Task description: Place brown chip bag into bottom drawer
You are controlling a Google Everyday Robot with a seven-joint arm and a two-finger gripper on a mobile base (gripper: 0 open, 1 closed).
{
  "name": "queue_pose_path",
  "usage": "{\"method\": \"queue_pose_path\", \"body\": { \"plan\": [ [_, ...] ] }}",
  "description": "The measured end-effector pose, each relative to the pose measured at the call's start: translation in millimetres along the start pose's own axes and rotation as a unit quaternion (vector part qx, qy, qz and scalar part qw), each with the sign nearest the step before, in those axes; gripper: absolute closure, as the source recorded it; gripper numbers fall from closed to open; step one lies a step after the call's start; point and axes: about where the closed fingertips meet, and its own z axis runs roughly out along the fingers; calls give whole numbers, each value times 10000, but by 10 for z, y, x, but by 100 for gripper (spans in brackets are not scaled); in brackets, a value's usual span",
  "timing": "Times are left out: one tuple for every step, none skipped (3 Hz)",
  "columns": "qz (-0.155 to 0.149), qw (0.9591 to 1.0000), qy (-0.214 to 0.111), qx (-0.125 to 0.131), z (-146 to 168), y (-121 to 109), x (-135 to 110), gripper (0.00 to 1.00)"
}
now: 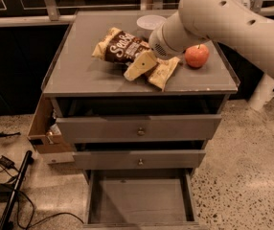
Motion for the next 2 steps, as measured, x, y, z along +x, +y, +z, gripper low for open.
{"method": "queue_pose_path", "body": {
  "plan": [
    [-11,10000,55,-32,244,-14,0,0],
    [61,9999,144,-54,444,-55,49,0]
  ]
}}
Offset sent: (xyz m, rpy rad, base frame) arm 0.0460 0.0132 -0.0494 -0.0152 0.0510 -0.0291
